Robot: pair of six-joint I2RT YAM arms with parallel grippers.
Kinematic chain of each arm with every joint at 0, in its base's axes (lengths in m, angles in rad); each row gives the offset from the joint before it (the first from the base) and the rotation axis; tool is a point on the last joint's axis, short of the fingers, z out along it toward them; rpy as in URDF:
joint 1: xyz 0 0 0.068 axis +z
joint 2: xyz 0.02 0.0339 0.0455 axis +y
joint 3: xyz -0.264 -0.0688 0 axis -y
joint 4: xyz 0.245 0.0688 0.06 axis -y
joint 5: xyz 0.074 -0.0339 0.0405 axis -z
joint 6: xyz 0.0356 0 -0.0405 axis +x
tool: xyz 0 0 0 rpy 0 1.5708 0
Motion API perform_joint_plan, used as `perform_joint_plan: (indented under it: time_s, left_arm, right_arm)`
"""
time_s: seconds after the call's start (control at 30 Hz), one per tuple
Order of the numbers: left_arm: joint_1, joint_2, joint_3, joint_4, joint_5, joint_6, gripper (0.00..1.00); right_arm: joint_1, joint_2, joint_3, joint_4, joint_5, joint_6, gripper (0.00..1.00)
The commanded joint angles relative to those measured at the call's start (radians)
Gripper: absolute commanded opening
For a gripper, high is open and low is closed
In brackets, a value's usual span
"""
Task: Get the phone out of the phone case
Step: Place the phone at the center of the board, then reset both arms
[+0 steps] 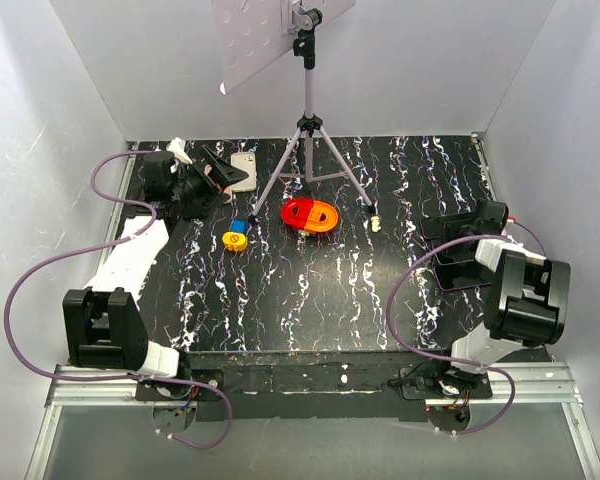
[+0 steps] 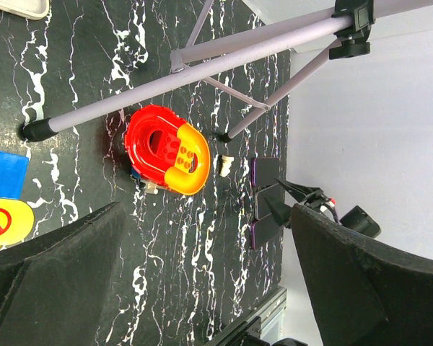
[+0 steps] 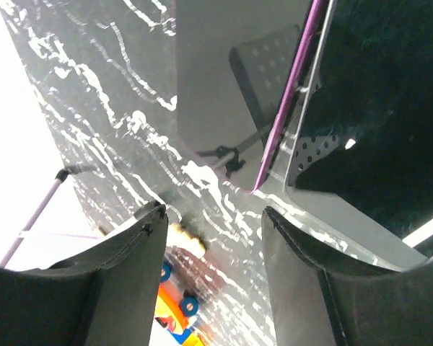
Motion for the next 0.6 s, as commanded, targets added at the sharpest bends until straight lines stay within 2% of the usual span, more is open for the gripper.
perform_joint_plan:
  time_s: [0.0, 0.07, 0.17, 0.27, 0.4, 0.47, 0.57]
  left_arm:
    - [0.010, -0.025, -0.010, 0.021, 0.011, 0.004, 0.98]
    - [0.011, -0.022, -0.009, 0.024, 0.009, 0.004, 0.98]
    - [0.014, -0.015, -0.012, 0.025, 0.001, 0.010, 0.98]
    - [0.013, -0.008, -0.022, 0.030, -0.009, 0.011, 0.98]
    - [-0.001, 0.004, -0.041, 0.042, -0.034, 0.010, 0.98]
    - [-0.025, 0.013, -0.051, 0.044, -0.055, 0.019, 0.98]
    - [-0.080, 0.013, -0.061, 0.044, -0.109, 0.059, 0.98]
  right_arm:
    - [-0.006, -0.134, 0.056, -0.132, -0.032, -0.076, 0.62]
    - [-0.003, -0.198, 0.062, -0.161, -0.075, -0.121, 0.62]
    - [0.044, -0.281, 0.095, -0.251, -0.137, -0.301, 0.62]
    - [0.165, -0.359, 0.103, -0.406, -0.124, -0.502, 0.63]
    - [0.332, -0.537, -0.041, -0.421, -0.143, -0.647, 0.63]
    - [0.394, -0.647, -0.111, -0.407, -0.164, -0.661, 0.79]
    - [0.441, -0.808, -0.171, -0.439, -0.157, -0.652, 0.83]
